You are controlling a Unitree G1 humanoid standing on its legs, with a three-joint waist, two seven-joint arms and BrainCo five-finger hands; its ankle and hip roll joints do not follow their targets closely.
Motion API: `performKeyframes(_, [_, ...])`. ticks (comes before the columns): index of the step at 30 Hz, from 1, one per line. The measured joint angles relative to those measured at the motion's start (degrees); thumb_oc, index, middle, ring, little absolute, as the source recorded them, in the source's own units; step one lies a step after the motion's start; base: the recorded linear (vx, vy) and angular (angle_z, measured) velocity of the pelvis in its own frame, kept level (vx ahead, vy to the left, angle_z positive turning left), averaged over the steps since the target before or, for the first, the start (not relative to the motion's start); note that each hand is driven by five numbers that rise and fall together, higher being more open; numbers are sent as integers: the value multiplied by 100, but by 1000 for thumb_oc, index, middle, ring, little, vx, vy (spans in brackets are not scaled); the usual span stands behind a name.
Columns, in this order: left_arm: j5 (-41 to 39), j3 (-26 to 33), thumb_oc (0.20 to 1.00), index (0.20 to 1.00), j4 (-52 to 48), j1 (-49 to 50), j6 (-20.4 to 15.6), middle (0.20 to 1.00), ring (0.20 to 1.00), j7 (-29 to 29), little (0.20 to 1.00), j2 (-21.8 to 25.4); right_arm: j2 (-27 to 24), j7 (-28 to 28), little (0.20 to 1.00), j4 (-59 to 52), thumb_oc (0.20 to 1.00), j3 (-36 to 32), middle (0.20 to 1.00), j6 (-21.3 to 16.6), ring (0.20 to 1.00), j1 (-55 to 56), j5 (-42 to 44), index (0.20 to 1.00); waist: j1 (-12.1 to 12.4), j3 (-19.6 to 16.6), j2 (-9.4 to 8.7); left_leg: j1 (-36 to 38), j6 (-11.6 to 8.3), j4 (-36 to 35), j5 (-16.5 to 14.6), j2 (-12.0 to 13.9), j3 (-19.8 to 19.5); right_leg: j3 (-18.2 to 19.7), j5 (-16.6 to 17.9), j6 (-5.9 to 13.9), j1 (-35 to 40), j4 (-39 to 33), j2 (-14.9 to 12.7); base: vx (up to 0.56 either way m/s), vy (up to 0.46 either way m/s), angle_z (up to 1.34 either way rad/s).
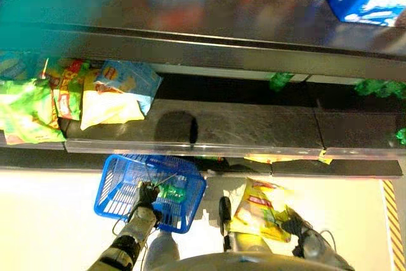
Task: Pick up the snacks into the basket
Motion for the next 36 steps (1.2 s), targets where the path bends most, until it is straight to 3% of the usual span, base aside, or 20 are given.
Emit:
performKeyframes(12, [-237,-923,200,200,-472,-844,-67,200,200,-196,200,-189,677,-329,200,933,200,1070,200,237,200,-2322,-22,200,376,868,93,-347,19,6,73,-31,-62,-76,35,-2,-299,3,-27,-38,7,3])
performKeyframes(17, [-436,-1346,200,200,-529,-1353,-106,200,200,-139,200,-204,979,-579,200,1541,200,1416,200,347,200,-3264,347,200,461,1106,252,-607,21,37,111,-44,-159,-200,40,-7,-475,3,-37,-33,6,12])
performKeyframes(29, [-842,-1775,200,200,-1056,-2110,-336,200,200,44,200,-325,1319,-979,200,2005,200,1419,200,326,200,-3773,1487,200,619,1335,337,-1215,13,150,169,-52,-320,-354,81,-35,-938,5,-44,-16,7,6])
performKeyframes(34, [-1049,-2061,200,200,-1730,-2138,-453,200,200,-33,200,-528,1298,-1208,200,2517,200,1137,200,242,200,-4186,1856,200,782,1564,560,-1412,8,196,198,-59,-423,-437,102,-47,-1065,5,-54,-12,8,7])
performKeyframes(36, [-1132,-2195,200,200,-1808,-2138,-457,200,200,-79,200,-536,1300,-1259,200,2568,200,1108,200,240,200,-4282,1919,200,792,1565,561,-1412,3,198,202,-55,-446,-447,100,-46,-1063,3,-60,0,6,3])
